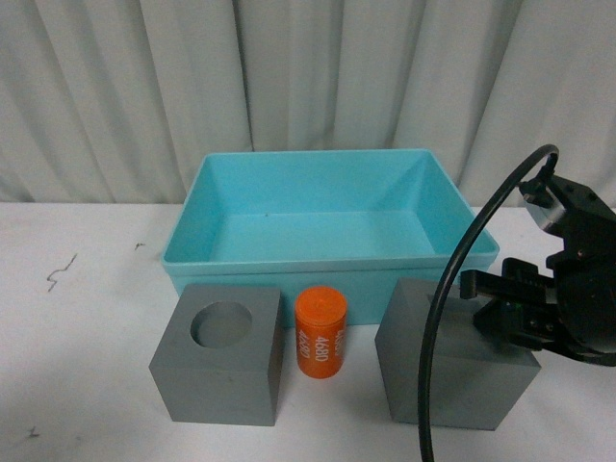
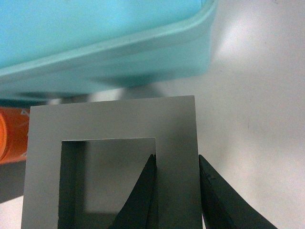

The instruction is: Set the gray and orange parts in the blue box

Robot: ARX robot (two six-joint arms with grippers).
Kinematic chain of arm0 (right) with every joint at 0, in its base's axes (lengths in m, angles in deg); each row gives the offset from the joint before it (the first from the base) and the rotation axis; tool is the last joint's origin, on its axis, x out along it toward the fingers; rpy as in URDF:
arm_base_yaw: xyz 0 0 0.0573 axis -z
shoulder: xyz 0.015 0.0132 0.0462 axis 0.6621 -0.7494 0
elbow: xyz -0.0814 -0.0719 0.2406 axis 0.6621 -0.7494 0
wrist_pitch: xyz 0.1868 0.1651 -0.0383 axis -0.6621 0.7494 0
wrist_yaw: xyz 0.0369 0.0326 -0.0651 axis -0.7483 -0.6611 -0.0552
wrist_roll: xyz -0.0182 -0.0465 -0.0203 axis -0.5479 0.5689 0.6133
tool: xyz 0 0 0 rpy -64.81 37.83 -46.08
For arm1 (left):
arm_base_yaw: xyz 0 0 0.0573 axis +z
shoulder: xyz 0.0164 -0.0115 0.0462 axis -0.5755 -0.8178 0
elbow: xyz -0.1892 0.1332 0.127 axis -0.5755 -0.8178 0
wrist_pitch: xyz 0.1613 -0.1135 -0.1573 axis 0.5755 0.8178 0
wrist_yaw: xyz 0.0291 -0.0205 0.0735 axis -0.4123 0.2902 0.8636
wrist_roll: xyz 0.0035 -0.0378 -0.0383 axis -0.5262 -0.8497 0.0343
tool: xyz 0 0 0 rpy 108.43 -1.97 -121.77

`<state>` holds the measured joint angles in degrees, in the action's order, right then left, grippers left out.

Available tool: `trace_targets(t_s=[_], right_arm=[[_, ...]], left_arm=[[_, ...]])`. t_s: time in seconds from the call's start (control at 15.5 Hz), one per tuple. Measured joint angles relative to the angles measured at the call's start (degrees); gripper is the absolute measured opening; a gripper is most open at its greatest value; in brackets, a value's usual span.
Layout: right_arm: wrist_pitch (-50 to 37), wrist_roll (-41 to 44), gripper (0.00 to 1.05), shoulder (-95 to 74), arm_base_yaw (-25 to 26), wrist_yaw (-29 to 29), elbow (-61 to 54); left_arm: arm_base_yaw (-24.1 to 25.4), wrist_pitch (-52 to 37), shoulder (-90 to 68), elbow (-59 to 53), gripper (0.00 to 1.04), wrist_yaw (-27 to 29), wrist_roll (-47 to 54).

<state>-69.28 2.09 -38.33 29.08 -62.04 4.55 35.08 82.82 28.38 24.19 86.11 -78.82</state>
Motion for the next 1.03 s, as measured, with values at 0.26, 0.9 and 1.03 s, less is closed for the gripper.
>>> trace_targets(t_s=[0.26, 0.9, 1.03], right_arm=[[4.0, 2.6, 0.19, 11.3, -0.2, -2.2, -1.5], [12.5, 3.8, 0.19, 3.7, 2.6, -3.0, 23.1], [14.1, 3.3, 0.19, -0.2, 1.8, -1.5, 27.7]], left_arm=[[0.0, 0.0, 0.0, 0.0, 0.98, 0.0, 0.0], [0.0, 0.0, 0.0, 0.0, 0.98, 0.0, 0.0], [0.0, 0.0, 0.0, 0.0, 0.98, 0.0, 0.0]])
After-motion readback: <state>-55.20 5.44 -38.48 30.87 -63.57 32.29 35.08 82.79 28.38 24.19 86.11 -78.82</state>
